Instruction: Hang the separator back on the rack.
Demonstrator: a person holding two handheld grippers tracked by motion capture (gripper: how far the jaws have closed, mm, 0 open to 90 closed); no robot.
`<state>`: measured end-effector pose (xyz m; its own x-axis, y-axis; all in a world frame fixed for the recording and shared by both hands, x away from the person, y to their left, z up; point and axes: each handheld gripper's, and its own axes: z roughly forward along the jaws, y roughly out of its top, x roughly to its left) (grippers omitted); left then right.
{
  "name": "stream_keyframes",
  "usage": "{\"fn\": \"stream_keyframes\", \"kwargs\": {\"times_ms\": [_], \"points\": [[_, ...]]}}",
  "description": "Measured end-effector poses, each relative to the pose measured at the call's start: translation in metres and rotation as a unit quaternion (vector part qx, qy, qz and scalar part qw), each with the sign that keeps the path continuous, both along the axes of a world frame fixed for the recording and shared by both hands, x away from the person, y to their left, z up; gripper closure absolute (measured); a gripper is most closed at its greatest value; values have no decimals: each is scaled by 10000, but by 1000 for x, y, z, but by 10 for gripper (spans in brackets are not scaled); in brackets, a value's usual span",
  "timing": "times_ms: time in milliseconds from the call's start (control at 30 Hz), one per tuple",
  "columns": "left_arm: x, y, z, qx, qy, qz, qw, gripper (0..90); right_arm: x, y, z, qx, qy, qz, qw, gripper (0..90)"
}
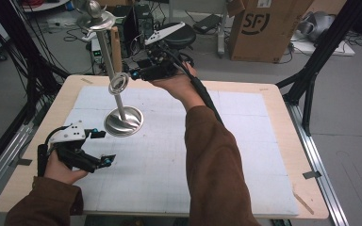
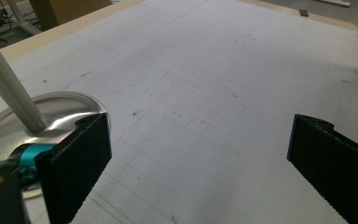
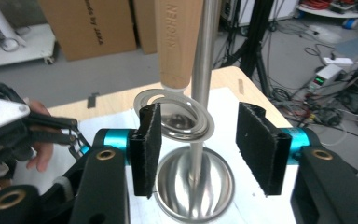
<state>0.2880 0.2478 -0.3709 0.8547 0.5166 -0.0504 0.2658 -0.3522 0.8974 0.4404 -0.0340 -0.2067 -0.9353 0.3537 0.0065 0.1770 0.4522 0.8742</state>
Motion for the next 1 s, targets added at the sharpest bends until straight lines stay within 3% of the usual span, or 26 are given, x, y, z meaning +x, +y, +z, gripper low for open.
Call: {"fn": "stream_keyframes", "kwargs": {"times_ms": [433, 767, 933, 1000], "points": [[0, -1, -1, 41, 38, 2, 10000, 69, -19, -27, 1, -283, -127, 22, 9995, 413], [3, 1, -1, -6, 49, 22, 10000, 69, -34, -47, -1, -195, -166, -36, 9997, 361], [4, -1, -2, 10, 77, 6, 10000, 69, -41, -57, -3, -367, -116, -79, 9992, 333], [4, -1, -2, -18, 91, 13, 10000, 69, -46, -62, -4, -258, -184, -69, 9995, 331]]}}
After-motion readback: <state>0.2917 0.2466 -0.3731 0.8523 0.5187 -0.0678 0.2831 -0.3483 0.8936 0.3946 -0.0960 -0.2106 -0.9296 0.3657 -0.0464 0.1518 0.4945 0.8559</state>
